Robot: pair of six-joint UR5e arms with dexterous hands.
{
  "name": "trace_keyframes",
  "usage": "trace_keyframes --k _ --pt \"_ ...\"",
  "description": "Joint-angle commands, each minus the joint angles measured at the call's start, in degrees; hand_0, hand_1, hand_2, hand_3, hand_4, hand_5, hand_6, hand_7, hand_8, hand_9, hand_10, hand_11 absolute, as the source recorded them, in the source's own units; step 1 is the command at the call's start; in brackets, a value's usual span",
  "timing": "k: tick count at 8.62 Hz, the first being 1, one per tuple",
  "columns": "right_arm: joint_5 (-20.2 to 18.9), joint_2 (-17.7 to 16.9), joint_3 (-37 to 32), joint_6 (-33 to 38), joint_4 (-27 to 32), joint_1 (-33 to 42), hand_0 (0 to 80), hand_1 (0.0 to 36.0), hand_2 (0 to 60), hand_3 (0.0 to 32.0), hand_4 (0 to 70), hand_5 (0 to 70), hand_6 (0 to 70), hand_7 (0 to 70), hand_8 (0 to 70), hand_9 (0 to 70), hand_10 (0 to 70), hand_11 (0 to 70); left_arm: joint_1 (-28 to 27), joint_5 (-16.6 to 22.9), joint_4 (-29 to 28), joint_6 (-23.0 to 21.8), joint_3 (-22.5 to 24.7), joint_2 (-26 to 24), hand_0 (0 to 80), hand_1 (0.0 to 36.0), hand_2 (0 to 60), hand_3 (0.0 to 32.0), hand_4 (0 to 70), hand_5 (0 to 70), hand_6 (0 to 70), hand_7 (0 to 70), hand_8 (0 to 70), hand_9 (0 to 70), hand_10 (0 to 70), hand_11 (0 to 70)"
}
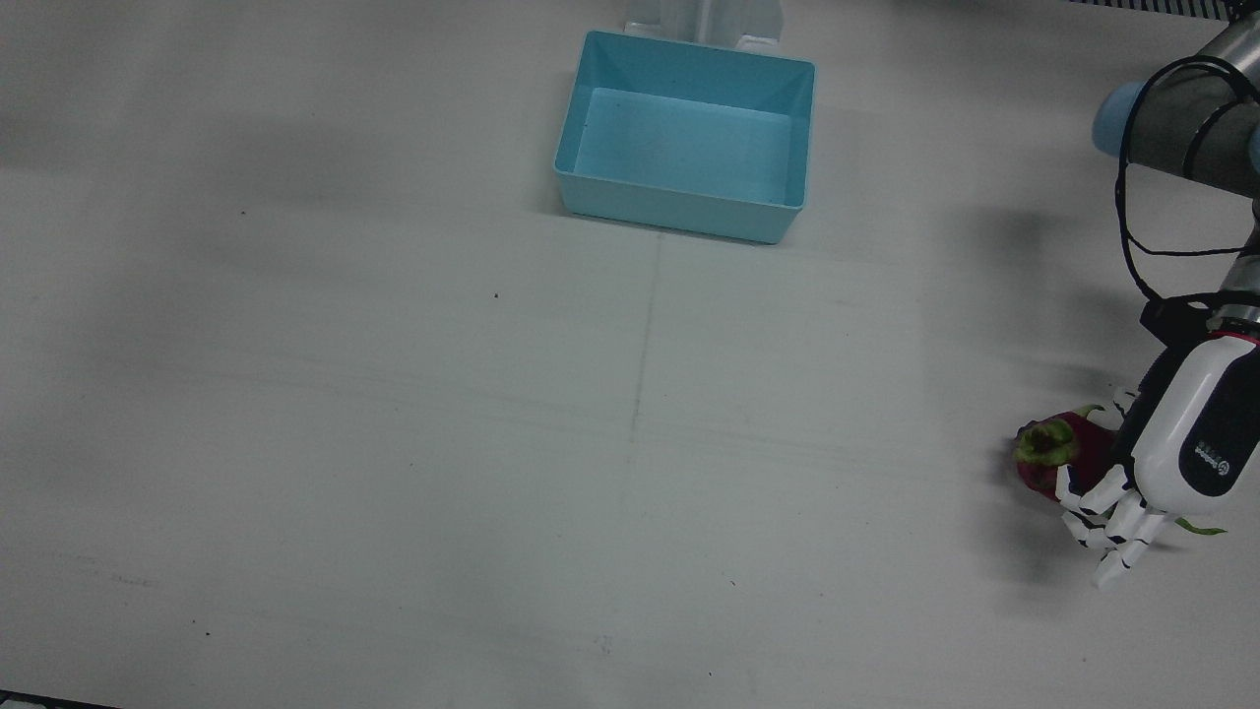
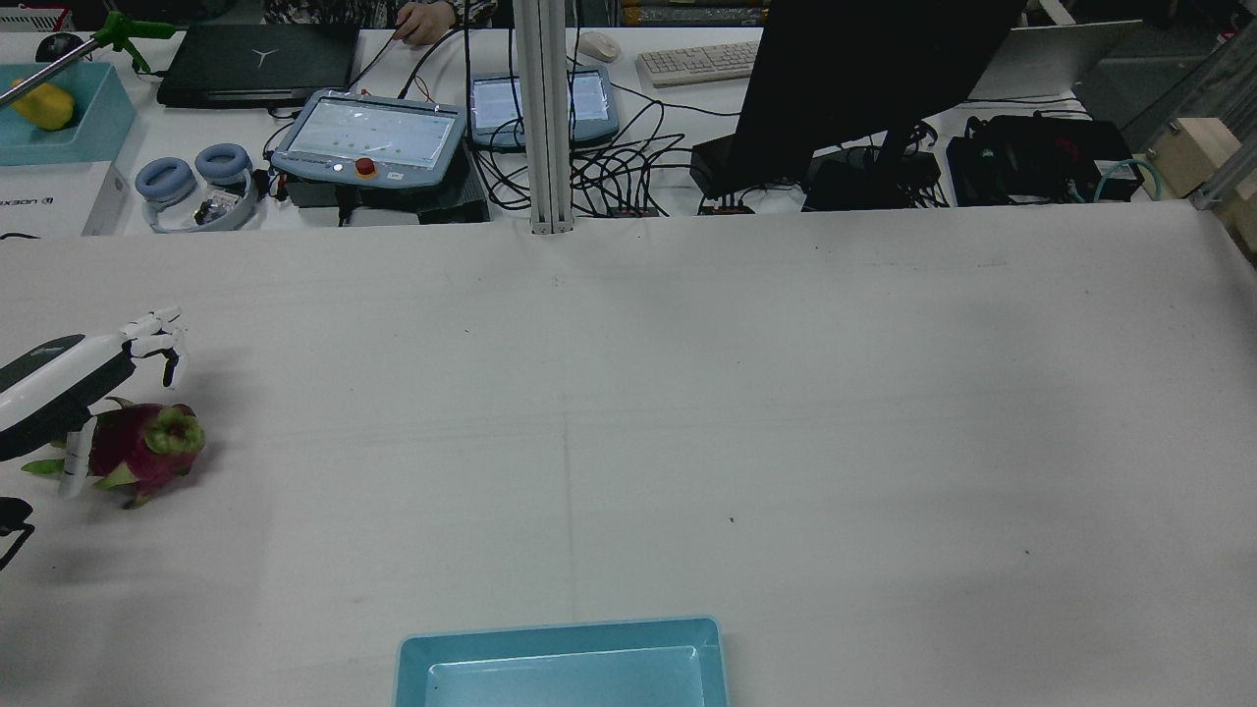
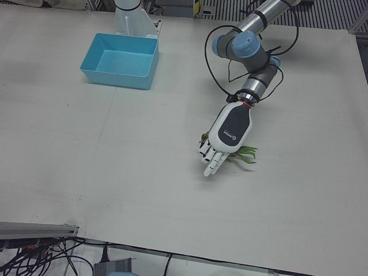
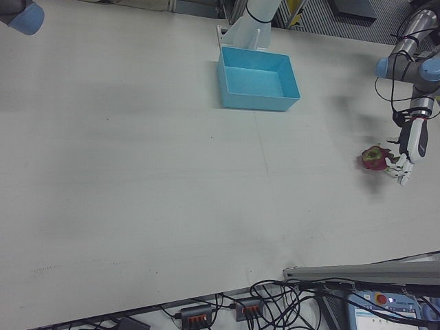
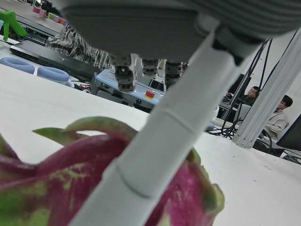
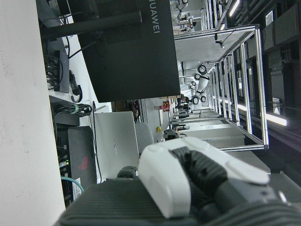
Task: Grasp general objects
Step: 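Close the left hand fingers around the dragon fruit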
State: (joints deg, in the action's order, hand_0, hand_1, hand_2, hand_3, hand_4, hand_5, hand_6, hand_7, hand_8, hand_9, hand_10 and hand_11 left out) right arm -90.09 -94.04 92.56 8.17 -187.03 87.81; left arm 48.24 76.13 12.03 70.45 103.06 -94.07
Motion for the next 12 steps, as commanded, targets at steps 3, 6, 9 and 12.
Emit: trace_keyframes --k 3,6,9,12 --pt "0.00 0.00 -0.02 0.00 0.00 0.00 0.0 0.0 0.0 0.0 0.0 0.0 0.0 0.0 0.0 0.0 0.0 0.0 -2.97 -0.90 1.41 0.39 -2.50 -1.46 80.0 36.0 60.0 0.0 0.1 70.0 3.3 65.9 0.0 11.7 0.0 0.0" --pt "0.00 0.00 -0.02 0.00 0.00 0.00 0.0 0.0 0.0 0.0 0.0 0.0 0.0 0.0 0.0 0.0 0.0 0.0 -4.65 -0.99 2.20 1.44 -4.09 -3.49 80.0 36.0 60.0 0.0 0.0 70.0 1.7 64.2 0.0 11.4 0.0 0.0" --pt "0.00 0.00 -0.02 0.00 0.00 0.08 0.0 0.0 0.0 0.0 0.0 0.0 0.0 0.0 0.0 0.0 0.0 0.0 -4.74 -2.12 3.69 1.53 -4.54 -4.10 80.0 36.0 60.0 0.0 7.8 70.0 12.8 70.0 1.5 16.5 0.5 3.9" --pt "0.00 0.00 -0.02 0.00 0.00 0.00 0.0 0.0 0.0 0.0 0.0 0.0 0.0 0.0 0.0 0.0 0.0 0.0 -4.82 -2.30 4.75 1.53 -4.53 -4.28 80.0 36.0 60.0 0.0 53.6 70.0 62.1 70.0 12.4 18.6 26.9 42.8"
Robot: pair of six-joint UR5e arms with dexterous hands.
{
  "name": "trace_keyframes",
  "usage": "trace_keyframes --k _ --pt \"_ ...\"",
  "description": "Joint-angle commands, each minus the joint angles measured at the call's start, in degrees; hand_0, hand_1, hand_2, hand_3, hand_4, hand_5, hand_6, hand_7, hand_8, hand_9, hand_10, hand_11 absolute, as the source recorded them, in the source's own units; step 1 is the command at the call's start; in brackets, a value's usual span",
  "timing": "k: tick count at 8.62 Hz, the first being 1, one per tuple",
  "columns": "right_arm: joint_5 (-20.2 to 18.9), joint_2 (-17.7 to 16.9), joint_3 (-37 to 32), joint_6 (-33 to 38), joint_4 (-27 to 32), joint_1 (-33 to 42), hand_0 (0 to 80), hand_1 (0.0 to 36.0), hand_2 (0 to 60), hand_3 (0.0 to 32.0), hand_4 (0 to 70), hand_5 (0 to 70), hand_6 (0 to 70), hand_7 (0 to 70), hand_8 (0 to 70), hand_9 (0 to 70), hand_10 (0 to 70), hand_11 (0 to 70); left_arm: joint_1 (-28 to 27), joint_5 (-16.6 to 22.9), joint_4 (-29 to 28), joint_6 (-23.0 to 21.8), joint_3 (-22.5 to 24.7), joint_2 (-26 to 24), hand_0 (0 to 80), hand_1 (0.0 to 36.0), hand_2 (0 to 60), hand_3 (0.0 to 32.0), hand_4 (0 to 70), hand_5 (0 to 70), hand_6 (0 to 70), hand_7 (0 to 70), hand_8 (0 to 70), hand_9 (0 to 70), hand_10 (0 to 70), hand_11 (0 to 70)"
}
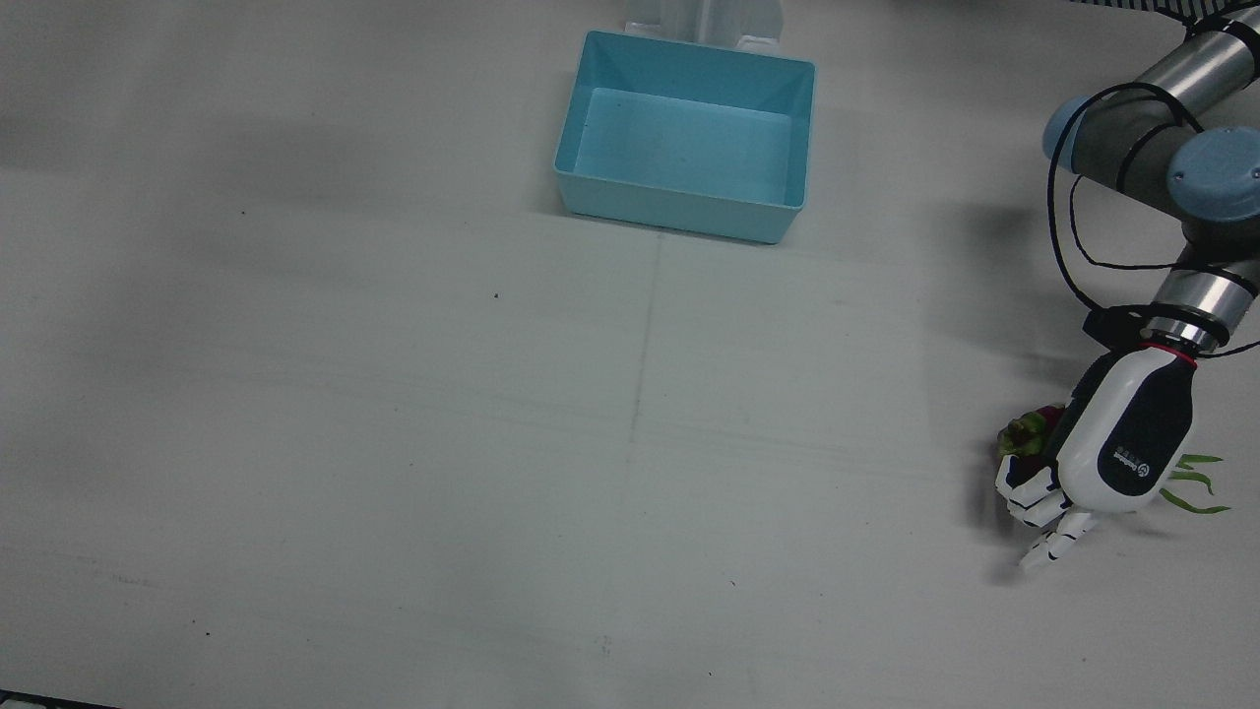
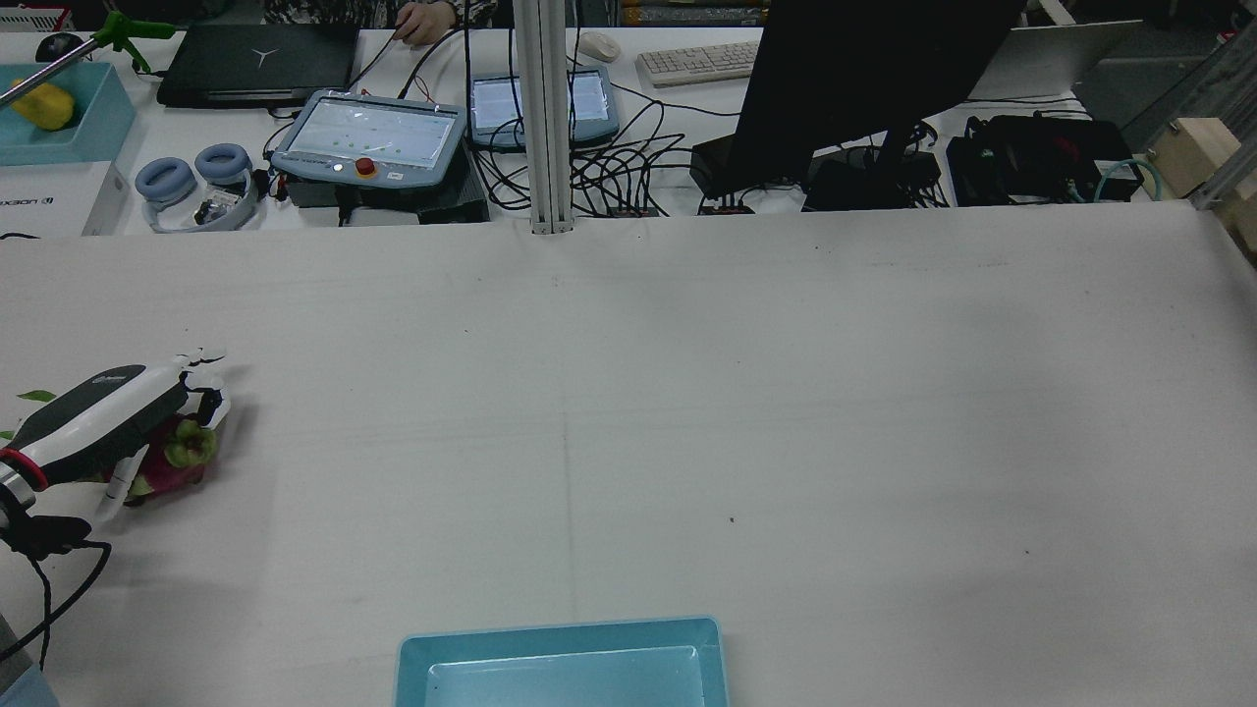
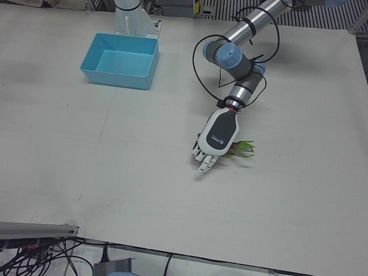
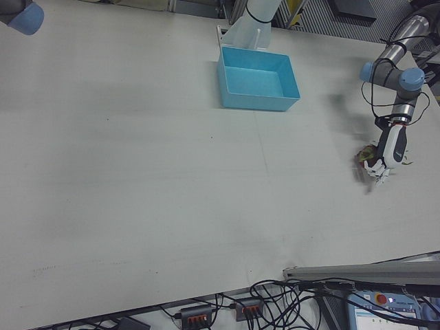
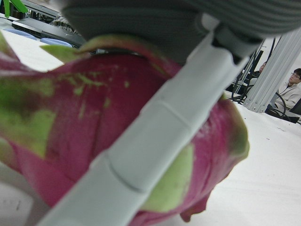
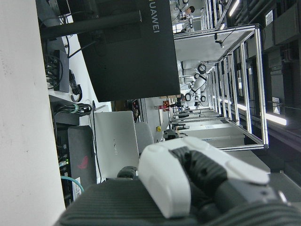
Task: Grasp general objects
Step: 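Close the left hand fingers around the dragon fruit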
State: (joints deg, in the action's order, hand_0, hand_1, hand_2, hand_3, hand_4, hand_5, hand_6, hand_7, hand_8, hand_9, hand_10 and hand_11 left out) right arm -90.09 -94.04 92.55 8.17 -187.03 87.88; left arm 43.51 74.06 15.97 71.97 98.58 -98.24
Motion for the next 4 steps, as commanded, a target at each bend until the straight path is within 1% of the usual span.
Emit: trace_keyframes --k 1,2,3,4 --pt "0.00 0.00 0.00 0.00 0.00 -0.08 0.0 0.0 0.0 0.0 0.0 0.0 0.0 0.0 0.0 0.0 0.0 0.0 -0.10 -0.23 1.95 0.10 -0.14 -0.98 80.0 36.0 60.0 0.0 66.3 70.0 70.0 70.0 25.9 29.9 39.6 59.0" --pt "0.00 0.00 0.00 0.00 0.00 0.01 0.0 0.0 0.0 0.0 0.0 0.0 0.0 0.0 0.0 0.0 0.0 0.0 -0.10 -0.23 2.13 0.10 -0.14 -1.17 80.0 36.0 60.0 0.0 70.0 70.0 70.0 70.0 58.3 70.0 70.0 70.0" --pt "0.00 0.00 0.00 0.00 0.00 -0.08 0.0 0.0 0.0 0.0 0.0 0.0 0.0 0.0 0.0 0.0 0.0 0.0 -0.01 -0.75 2.22 0.10 0.03 -1.17 80.0 36.0 60.0 0.0 70.0 70.0 70.0 70.0 70.0 70.0 70.0 70.0" --pt "0.00 0.00 0.00 0.00 0.00 -0.08 0.0 0.0 0.0 0.0 0.0 0.0 0.0 0.0 0.0 0.0 0.0 0.0 0.08 -1.45 2.31 0.10 0.38 -1.17 80.0 36.0 60.0 0.0 70.0 70.0 70.0 70.0 70.0 70.0 70.0 70.0"
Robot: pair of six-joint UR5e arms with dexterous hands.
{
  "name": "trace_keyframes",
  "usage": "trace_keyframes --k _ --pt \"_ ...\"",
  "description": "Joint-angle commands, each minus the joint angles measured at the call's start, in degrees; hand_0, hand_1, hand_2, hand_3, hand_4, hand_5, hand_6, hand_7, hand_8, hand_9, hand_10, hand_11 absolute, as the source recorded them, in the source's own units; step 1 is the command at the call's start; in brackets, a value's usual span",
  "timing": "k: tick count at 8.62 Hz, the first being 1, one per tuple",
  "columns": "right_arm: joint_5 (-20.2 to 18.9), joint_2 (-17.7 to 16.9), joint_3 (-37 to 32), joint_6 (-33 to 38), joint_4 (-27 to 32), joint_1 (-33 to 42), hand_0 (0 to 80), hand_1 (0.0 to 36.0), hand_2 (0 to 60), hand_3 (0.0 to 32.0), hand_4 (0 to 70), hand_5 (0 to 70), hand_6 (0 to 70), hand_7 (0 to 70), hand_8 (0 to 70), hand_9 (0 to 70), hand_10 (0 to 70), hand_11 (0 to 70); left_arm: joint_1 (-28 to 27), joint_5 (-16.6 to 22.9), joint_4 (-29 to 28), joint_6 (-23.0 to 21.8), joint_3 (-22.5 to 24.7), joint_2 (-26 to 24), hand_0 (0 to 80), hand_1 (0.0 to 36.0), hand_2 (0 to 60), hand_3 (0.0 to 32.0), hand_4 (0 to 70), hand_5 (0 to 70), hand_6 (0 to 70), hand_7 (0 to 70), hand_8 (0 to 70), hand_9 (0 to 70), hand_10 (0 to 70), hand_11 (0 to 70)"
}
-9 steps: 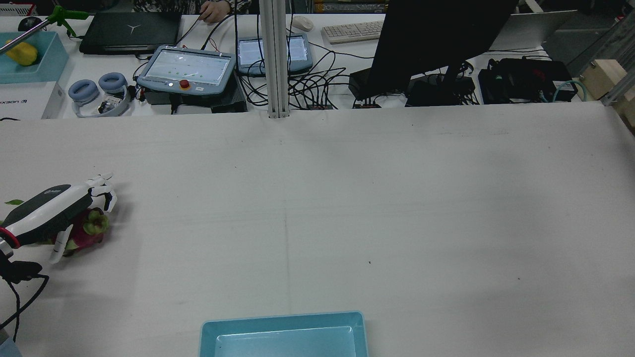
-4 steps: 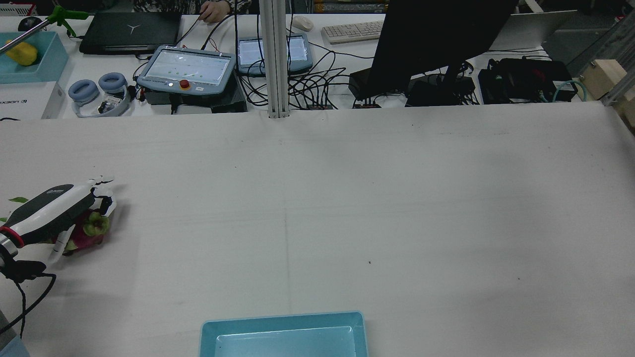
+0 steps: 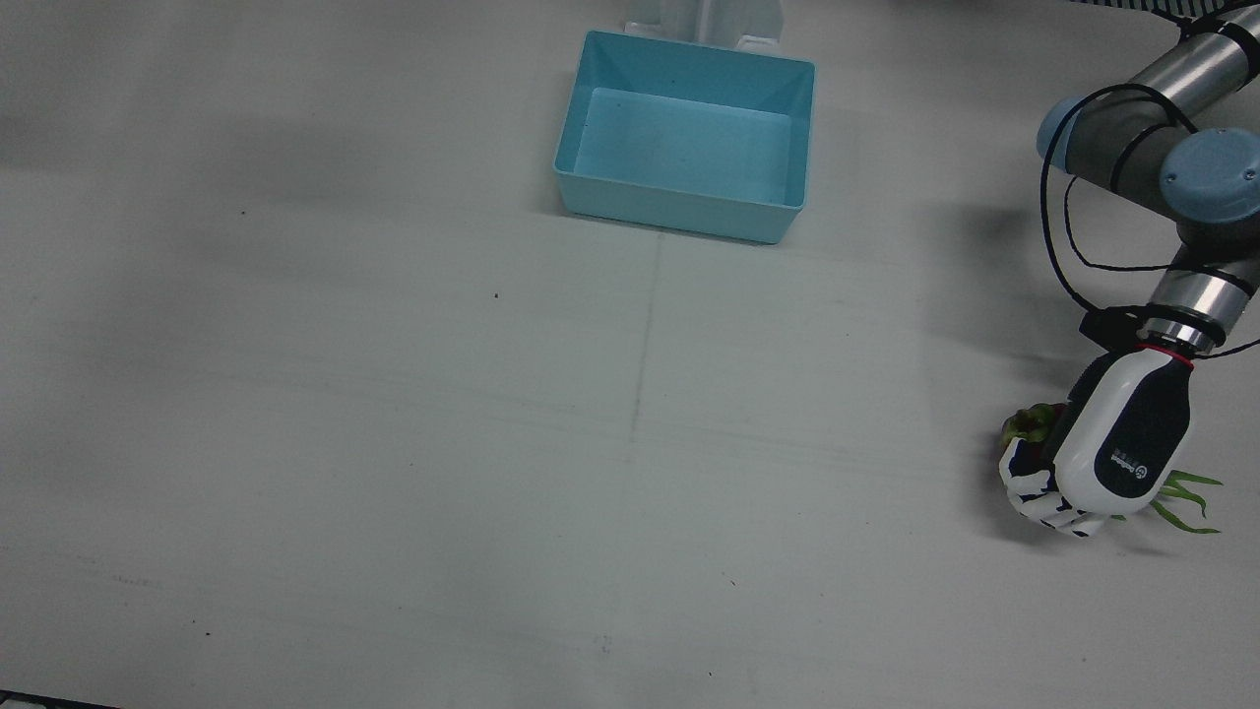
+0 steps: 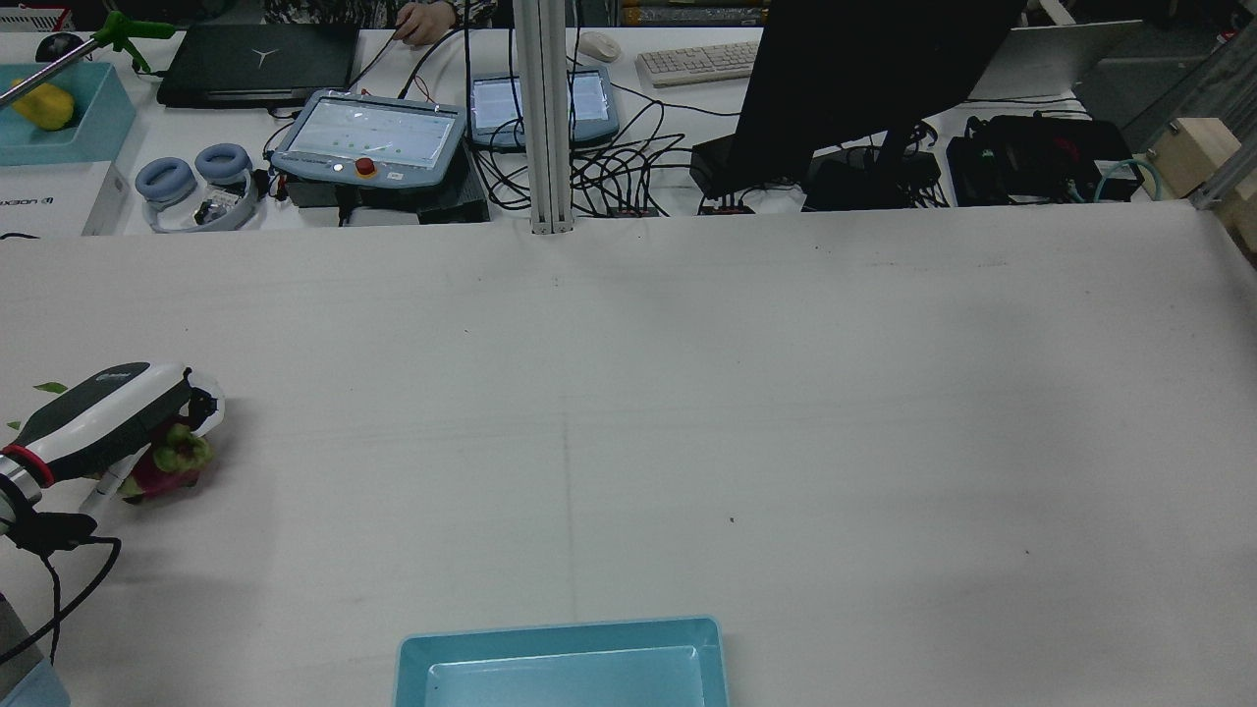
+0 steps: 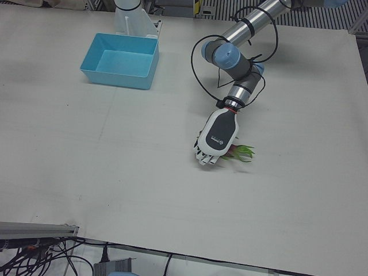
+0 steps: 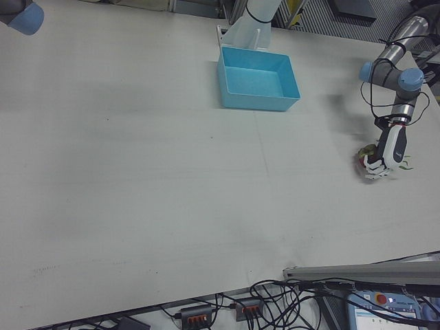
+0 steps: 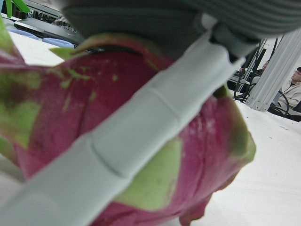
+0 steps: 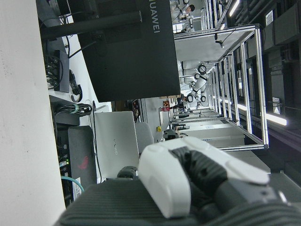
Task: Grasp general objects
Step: 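Close the left hand fingers around the dragon fruit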
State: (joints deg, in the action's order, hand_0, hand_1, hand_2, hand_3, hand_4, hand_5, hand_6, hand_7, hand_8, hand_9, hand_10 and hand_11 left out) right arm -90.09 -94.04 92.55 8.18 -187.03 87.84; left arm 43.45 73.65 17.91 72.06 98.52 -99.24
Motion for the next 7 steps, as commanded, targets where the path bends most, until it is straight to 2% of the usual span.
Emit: trace_keyframes --k 1,2,4,5,6,7 --pt "0.00 0.00 0.00 0.00 0.00 -0.04 0.0 0.0 0.0 0.0 0.0 0.0 0.0 0.0 0.0 0.0 0.0 0.0 0.06 -1.05 0.28 0.01 0.62 -0.17 80.0 36.0 60.0 0.0 70.0 70.0 70.0 70.0 70.0 70.0 70.0 70.0" --pt "0.00 0.00 0.00 0.00 0.00 -0.04 0.0 0.0 0.0 0.0 0.0 0.0 0.0 0.0 0.0 0.0 0.0 0.0 0.32 -0.96 0.02 -0.51 1.06 -0.17 80.0 36.0 60.0 0.0 70.0 70.0 70.0 70.0 70.0 70.0 70.0 70.0" --pt "0.00 0.00 0.09 0.00 0.00 0.05 0.0 0.0 0.0 0.0 0.0 0.0 0.0 0.0 0.0 0.0 0.0 0.0 1.02 0.44 0.97 -0.87 8.06 0.62 80.0 36.0 60.0 0.0 70.0 70.0 70.0 70.0 70.0 70.0 70.0 70.0" --pt "0.00 0.00 0.00 0.00 0.00 0.05 0.0 0.0 0.0 0.0 0.0 0.0 0.0 0.0 0.0 0.0 0.0 0.0 1.11 4.53 2.03 -2.08 10.10 0.19 80.0 36.0 60.0 0.0 70.0 70.0 70.0 70.0 70.0 70.0 70.0 70.0" --pt "0.00 0.00 0.00 0.00 0.00 0.05 0.0 0.0 0.0 0.0 0.0 0.0 0.0 0.0 0.0 0.0 0.0 0.0 1.37 10.84 1.43 -4.62 10.99 -0.16 80.0 36.0 60.0 0.0 70.0 70.0 70.0 70.0 70.0 70.0 70.0 70.0" --pt "0.00 0.00 0.09 0.00 0.00 0.05 0.0 0.0 0.0 0.0 0.0 0.0 0.0 0.0 0.0 0.0 0.0 0.0 3.38 15.69 -0.84 -6.13 11.87 -0.34 80.0 36.0 60.0 0.0 70.0 70.0 70.0 70.0 70.0 70.0 70.0 70.0"
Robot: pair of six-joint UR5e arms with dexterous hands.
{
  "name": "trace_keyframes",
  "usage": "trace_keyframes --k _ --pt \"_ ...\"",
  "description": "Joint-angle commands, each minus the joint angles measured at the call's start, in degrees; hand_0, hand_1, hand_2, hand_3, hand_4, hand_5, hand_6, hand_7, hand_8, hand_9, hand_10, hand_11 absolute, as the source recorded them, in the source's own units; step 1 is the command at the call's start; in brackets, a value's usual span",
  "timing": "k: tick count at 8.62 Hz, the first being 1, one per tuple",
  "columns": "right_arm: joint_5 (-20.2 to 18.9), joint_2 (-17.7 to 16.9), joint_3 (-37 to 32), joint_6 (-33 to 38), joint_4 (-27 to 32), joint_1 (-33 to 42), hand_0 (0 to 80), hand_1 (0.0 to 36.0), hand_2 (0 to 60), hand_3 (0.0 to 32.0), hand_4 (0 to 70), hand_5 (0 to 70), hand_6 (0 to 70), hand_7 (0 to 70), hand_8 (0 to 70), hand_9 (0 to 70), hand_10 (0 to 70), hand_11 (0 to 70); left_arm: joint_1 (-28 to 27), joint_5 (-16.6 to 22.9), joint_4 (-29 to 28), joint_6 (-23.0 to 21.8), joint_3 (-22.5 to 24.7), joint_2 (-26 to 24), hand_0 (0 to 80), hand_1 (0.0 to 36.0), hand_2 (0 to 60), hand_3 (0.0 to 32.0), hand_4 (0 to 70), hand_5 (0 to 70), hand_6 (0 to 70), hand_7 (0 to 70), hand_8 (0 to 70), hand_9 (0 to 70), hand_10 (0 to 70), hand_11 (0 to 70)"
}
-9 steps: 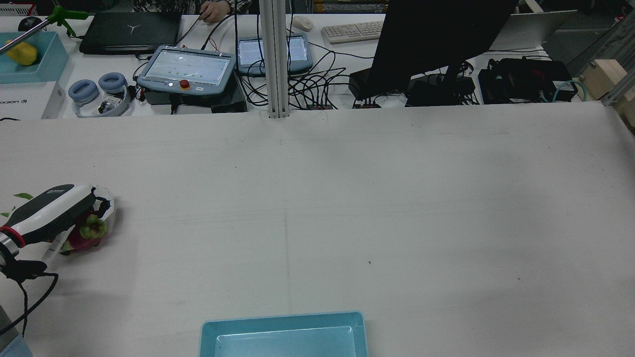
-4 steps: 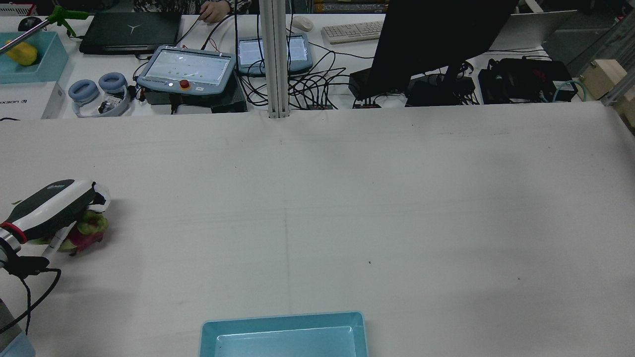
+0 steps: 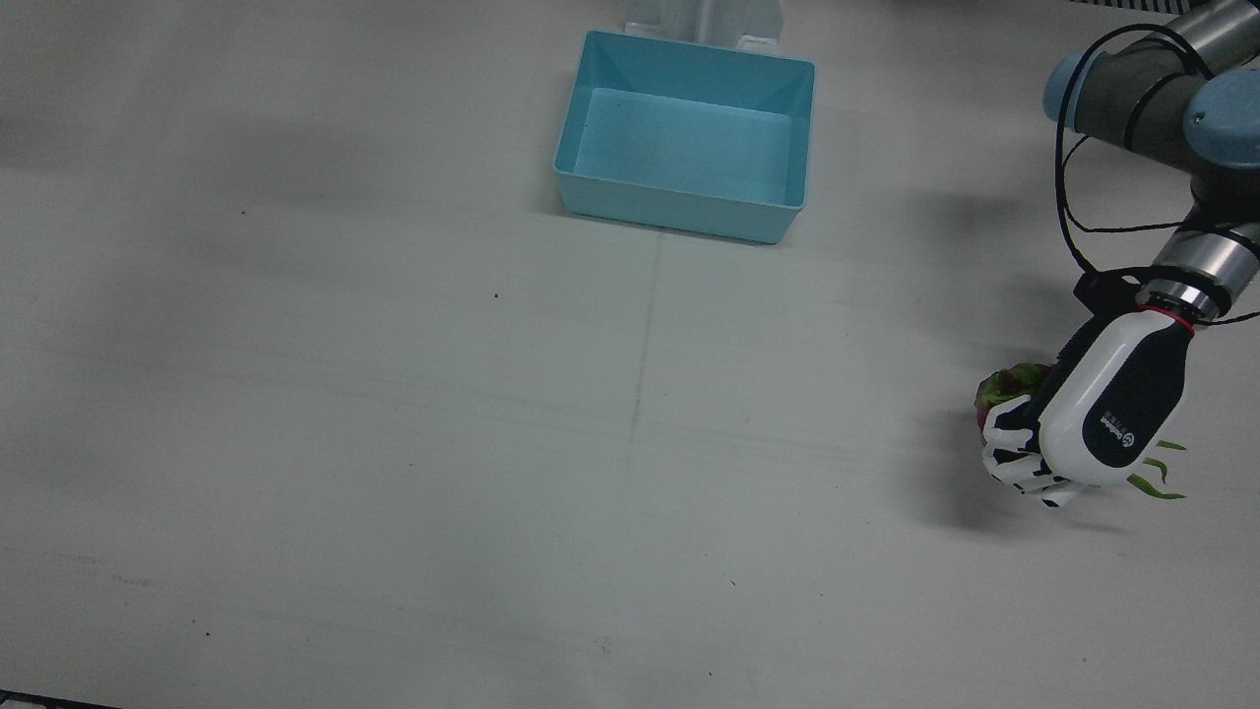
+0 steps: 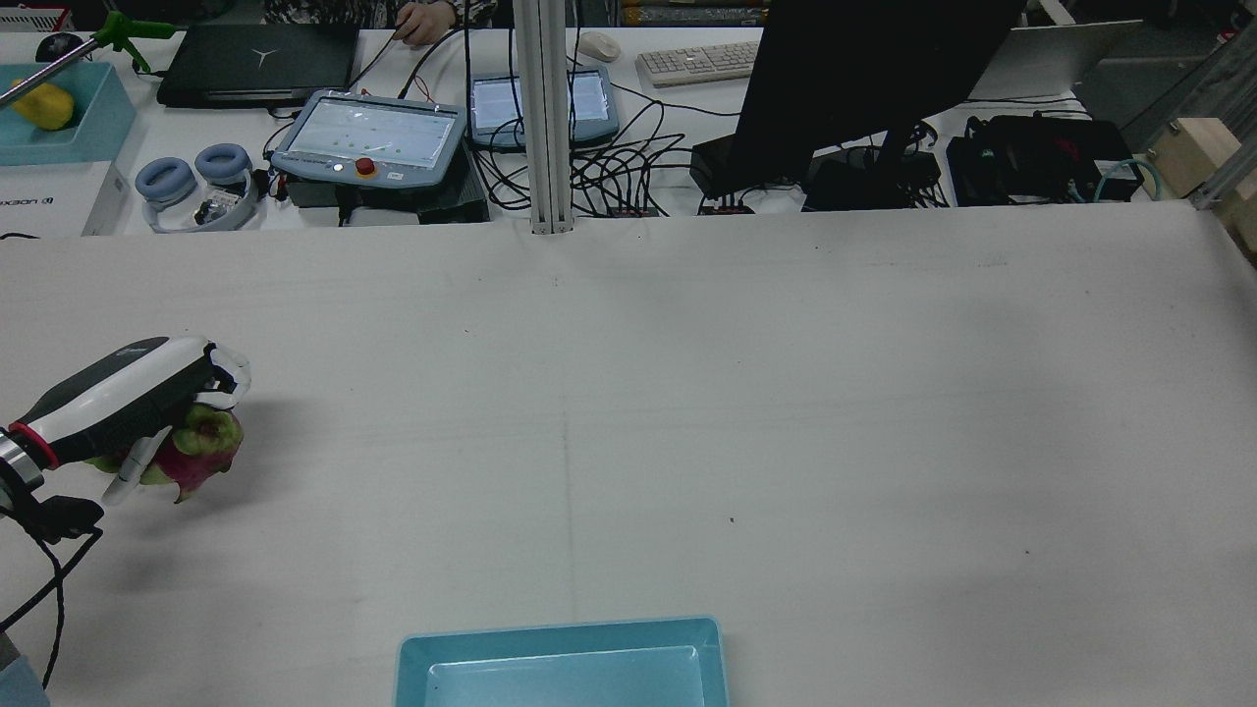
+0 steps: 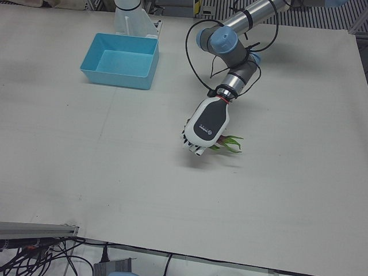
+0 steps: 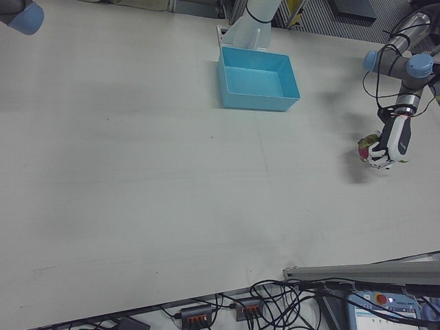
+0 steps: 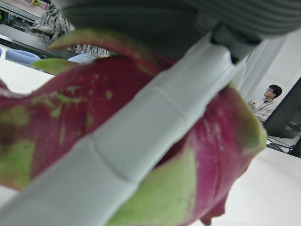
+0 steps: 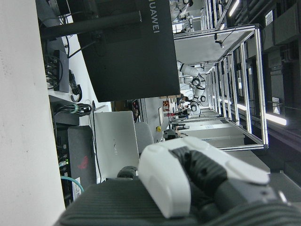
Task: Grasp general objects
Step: 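Lift the dragon fruit and carry it toward the blue tray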
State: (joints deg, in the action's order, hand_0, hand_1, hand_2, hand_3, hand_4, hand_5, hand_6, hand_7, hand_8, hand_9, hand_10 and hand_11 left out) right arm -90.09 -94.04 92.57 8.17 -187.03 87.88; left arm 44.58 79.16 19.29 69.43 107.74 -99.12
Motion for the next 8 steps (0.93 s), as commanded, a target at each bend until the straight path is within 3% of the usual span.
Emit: trace_keyframes --k 1,3,4,6,8 --pt "0.00 0.00 0.07 0.00 0.00 0.01 0.0 0.0 0.0 0.0 0.0 0.0 0.0 0.0 0.0 0.0 0.0 0.0 2.53 15.53 -3.11 -5.34 4.83 -1.77 80.0 36.0 60.0 0.0 70.0 70.0 70.0 70.0 70.0 70.0 70.0 70.0" --pt "0.00 0.00 0.07 0.00 0.00 0.01 0.0 0.0 0.0 0.0 0.0 0.0 0.0 0.0 0.0 0.0 0.0 0.0 2.01 20.06 -4.07 -11.92 10.71 -3.72 80.0 36.0 60.0 0.0 70.0 70.0 70.0 70.0 70.0 70.0 70.0 70.0" --pt "0.00 0.00 0.07 0.00 0.00 0.01 0.0 0.0 0.0 0.0 0.0 0.0 0.0 0.0 0.0 0.0 0.0 0.0 0.00 22.24 -8.26 -16.30 11.09 -3.63 80.0 36.0 60.0 0.0 70.0 70.0 70.0 70.0 70.0 70.0 70.0 70.0" --pt "0.00 0.00 0.07 0.00 0.00 0.01 0.0 0.0 0.0 0.0 0.0 0.0 0.0 0.0 0.0 0.0 0.0 0.0 -7.71 22.18 -15.74 -21.95 11.09 -3.98 80.0 36.0 60.0 0.0 70.0 70.0 70.0 70.0 70.0 70.0 70.0 70.0" --pt "0.00 0.00 -0.02 0.00 0.00 0.01 0.0 0.0 0.0 0.0 0.0 0.0 0.0 0.0 0.0 0.0 0.0 0.0 -15.80 21.74 -16.92 -22.67 11.01 -9.05 80.0 36.0 60.0 0.0 70.0 70.0 70.0 70.0 70.0 70.0 70.0 70.0"
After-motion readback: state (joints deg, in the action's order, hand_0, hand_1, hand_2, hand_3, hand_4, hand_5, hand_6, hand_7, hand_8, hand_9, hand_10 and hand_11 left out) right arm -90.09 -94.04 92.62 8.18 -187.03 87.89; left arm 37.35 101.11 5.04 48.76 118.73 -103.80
